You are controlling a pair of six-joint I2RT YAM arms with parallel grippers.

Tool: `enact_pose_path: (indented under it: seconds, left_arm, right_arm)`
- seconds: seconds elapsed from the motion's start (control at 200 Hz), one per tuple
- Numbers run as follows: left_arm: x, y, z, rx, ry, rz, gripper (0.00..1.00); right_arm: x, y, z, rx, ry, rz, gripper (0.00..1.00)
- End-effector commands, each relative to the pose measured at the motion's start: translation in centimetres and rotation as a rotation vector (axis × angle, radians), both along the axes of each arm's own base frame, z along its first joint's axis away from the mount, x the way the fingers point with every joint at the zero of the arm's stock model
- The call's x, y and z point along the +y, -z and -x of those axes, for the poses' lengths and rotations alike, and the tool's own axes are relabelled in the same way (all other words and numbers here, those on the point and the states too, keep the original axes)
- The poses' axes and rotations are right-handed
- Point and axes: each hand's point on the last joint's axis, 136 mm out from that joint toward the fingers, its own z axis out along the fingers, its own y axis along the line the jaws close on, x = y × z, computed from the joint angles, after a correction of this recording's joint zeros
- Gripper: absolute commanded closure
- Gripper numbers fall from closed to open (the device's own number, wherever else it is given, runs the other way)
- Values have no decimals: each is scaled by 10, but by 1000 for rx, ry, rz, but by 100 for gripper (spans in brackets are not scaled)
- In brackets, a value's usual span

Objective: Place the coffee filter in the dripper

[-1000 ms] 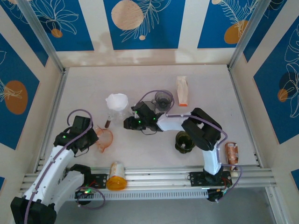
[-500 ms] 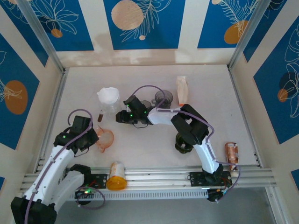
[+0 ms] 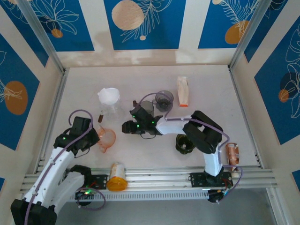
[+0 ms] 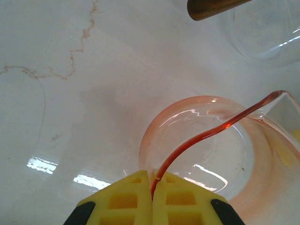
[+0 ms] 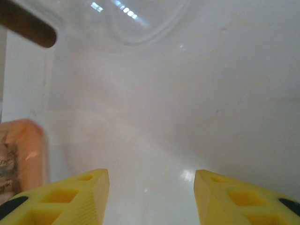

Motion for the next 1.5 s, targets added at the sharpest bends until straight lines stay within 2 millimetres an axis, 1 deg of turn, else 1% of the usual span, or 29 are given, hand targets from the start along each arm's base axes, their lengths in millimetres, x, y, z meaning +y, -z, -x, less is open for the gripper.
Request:
enact_pose_path:
  seconds: [0.0, 0.085, 0.145, 0.245, 0.34, 0.445, 0.54, 0.62, 0.7, 0.865, 0.975, 1.14, 1.335, 1.495]
  left_arm:
    - [-9, -8, -6, -52, 35, 9, 100]
    - [-19, -10, -9, -67, 67, -9, 100]
    - [-27, -11, -11, -75, 93, -30, 100]
    - [-45, -15, -14, -97, 151, -69, 100]
    - [-66, -17, -16, -104, 216, -89, 100]
    - [-92, -19, -15, -116, 288, -93, 100]
    - [-118, -27, -14, -143, 360, -116, 100]
    - [-142, -32, -14, -156, 426, -134, 100]
    - [-166, -31, -13, -153, 496, -138, 100]
    - [-209, -22, -13, -128, 638, -187, 100]
    - [-223, -12, -12, -86, 704, -242, 100]
    - [-233, 1, -7, -52, 752, -282, 100]
    - [-233, 7, -8, -59, 762, -338, 100]
    - [-241, 13, -4, -55, 788, -321, 89]
  right_arm:
    - [-14, -29, 6, -90, 42, -2, 48]
    - [-32, -38, 14, -117, 62, 21, 48]
    - [-49, -44, 19, -131, 86, 51, 48]
    - [-82, -54, 24, -171, 133, 111, 48]
    - [-118, -61, 30, -206, 184, 178, 48]
    - [-158, -70, 37, -240, 242, 237, 47]
    - [-191, -75, 44, -264, 293, 271, 46]
    - [-213, -77, 51, -266, 330, 282, 45]
    - [-231, -76, 58, -259, 358, 289, 45]
    - [-255, -79, 68, -257, 387, 314, 45]
    - [-267, -82, 73, -255, 405, 329, 44]
    - [-274, -82, 78, -250, 413, 328, 44]
    - [-274, -84, 77, -251, 419, 323, 44]
    - [-274, -86, 77, -255, 421, 323, 43]
